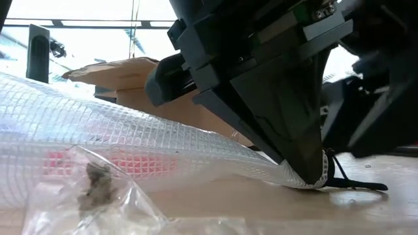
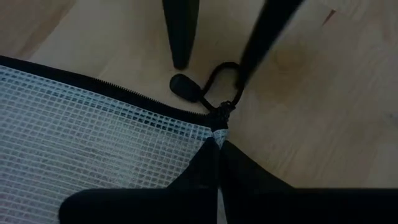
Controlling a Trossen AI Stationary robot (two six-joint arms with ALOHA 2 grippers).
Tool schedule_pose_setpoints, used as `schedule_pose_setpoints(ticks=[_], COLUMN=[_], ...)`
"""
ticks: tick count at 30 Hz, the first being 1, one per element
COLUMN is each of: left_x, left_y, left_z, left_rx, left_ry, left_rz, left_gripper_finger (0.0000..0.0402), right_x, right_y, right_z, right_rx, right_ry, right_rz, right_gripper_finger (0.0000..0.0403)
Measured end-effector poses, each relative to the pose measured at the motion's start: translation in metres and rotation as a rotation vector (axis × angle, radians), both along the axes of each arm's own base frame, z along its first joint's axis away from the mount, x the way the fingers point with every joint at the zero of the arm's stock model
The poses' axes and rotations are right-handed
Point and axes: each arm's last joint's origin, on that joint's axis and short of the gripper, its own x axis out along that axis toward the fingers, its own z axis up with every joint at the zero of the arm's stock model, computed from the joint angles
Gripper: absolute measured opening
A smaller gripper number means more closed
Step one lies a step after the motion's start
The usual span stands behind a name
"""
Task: Unpack boxes
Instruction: Close the zip bag
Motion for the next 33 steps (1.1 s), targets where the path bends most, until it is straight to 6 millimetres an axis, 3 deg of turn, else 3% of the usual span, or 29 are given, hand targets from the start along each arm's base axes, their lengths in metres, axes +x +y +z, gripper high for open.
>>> schedule_pose_setpoints(ticks=[17, 21, 27, 33], left_x=[0.001, 0.001, 0.002, 0.006], left_y=[0.001, 0.001, 0.000, -0.005], left_z=[0.000, 0.000, 0.001, 0.004], left_rx=[0.011, 0.009, -0.001, -0.009], left_ry=[-0.014, -0.016, -0.030, -0.090], left_rz=[0.009, 0.009, 0.010, -0.005], left_gripper_finger=[0.0006, 0.0006, 0.0006, 0.0006], right_x=[0.005, 0.009, 0.015, 0.020], right_y=[0.003, -0.003, -0.014, -0.023], right_z=[-0.030, -0.031, -0.031, -0.031], right_rx=[-0.057, -0.081, -0.123, -0.193], right_ry=[0.041, 0.038, 0.027, 0.009], right_rz=[-0.023, -0.014, -0.013, -0.025], right_gripper_finger=[0.0125, 0.0097, 0.0010, 0.0004])
